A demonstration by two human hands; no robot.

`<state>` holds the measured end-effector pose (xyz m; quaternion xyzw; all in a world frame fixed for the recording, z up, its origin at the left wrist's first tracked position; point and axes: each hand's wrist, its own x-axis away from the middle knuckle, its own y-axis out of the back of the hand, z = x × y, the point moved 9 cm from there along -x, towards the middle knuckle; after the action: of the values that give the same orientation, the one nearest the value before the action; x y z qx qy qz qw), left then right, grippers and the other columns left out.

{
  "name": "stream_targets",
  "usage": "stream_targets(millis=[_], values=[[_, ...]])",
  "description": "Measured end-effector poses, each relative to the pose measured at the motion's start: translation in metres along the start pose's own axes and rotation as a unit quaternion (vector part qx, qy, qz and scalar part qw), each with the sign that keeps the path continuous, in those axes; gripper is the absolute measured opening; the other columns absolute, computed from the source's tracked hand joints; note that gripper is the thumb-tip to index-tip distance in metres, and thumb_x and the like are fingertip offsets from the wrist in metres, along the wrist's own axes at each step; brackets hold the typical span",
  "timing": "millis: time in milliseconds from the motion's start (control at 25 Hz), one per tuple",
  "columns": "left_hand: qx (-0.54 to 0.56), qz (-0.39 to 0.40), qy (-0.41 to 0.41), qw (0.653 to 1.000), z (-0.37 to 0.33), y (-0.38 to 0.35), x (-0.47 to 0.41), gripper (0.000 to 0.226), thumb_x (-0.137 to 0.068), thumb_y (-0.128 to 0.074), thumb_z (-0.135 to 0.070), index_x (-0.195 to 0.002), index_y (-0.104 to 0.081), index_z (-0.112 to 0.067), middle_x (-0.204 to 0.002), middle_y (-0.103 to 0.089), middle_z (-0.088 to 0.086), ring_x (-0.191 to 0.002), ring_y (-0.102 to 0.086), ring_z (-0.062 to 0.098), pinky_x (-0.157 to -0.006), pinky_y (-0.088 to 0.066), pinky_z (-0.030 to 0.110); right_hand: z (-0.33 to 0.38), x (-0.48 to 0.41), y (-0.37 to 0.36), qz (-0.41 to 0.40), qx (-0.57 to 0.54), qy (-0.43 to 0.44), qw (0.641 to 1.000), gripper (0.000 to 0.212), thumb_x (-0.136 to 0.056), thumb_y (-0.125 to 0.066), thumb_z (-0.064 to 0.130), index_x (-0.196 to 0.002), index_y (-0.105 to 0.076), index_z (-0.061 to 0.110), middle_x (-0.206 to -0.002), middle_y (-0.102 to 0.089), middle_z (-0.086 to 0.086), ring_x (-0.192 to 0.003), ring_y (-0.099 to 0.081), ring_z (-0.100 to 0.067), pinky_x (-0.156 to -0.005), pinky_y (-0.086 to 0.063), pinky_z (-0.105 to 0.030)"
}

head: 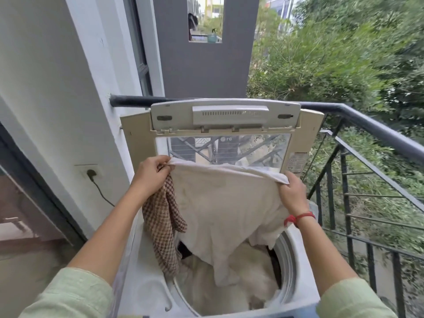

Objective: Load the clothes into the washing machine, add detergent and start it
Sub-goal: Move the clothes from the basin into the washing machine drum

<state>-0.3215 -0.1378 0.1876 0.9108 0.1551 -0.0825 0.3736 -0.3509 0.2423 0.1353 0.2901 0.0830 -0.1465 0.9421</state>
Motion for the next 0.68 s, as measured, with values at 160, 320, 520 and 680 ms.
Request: stream_targets(millis=[160, 320, 520, 680], values=[[0.119, 0.114, 0.051, 0.985, 0.021, -0.006, 0.014, 0.036, -0.092, -0.053, -0.002, -0.128, -0.055, -0.006, -0.118, -0.056, -0.002, -0.113, -0.047, 0.011, -0.088, -0.034, 0.009, 0.004, 0.024, -0.014, 0.335, 0.186, -0.021, 0.923, 0.039, -0.07, -0.08, 0.036, -0.1, -0.063, 0.019, -0.089, -0.065, 0.004, -0.082, -0.06, -0.017, -0.065, -0.048, -0.025], [0.088, 0.197, 0.078, 0.973, 0.039, -0.025, 0.028, 0.033, -0.092, -0.048, 0.005, -0.121, -0.06, -0.005, -0.118, -0.058, 0.0, -0.112, -0.05, 0.01, -0.091, -0.033, 0.012, -0.028, 0.042, -0.026, 0.405, 0.437, -0.016, 0.803, 0.037, -0.074, -0.076, 0.027, -0.104, -0.066, 0.01, -0.097, -0.068, -0.008, -0.084, -0.06, -0.021, -0.057, -0.039, -0.023], [0.154, 0.04, 0.075, 0.984, 0.024, -0.014, 0.001, 0.03, -0.091, -0.046, 0.008, -0.117, -0.06, 0.001, -0.112, -0.057, 0.004, -0.106, -0.051, 0.013, -0.08, -0.037, 0.003, 0.046, -0.009, 0.025, -0.049, 0.245, 0.096, 0.963, 0.025, -0.079, -0.055, -0.001, -0.09, -0.072, 0.014, -0.088, -0.057, -0.01, -0.079, -0.06, -0.031, -0.059, -0.034, -0.026], [0.147, 0.105, 0.067, 0.981, 0.034, -0.014, 0.007, 0.025, -0.087, -0.053, 0.008, -0.108, -0.065, 0.0, -0.107, -0.064, 0.005, -0.102, -0.058, 0.016, -0.072, -0.042, 0.001, 0.059, 0.003, 0.041, -0.055, 0.177, 0.163, 0.969, 0.03, -0.077, -0.057, -0.007, -0.092, -0.074, 0.011, -0.097, -0.059, -0.008, -0.085, -0.057, -0.025, -0.071, -0.039, -0.026]])
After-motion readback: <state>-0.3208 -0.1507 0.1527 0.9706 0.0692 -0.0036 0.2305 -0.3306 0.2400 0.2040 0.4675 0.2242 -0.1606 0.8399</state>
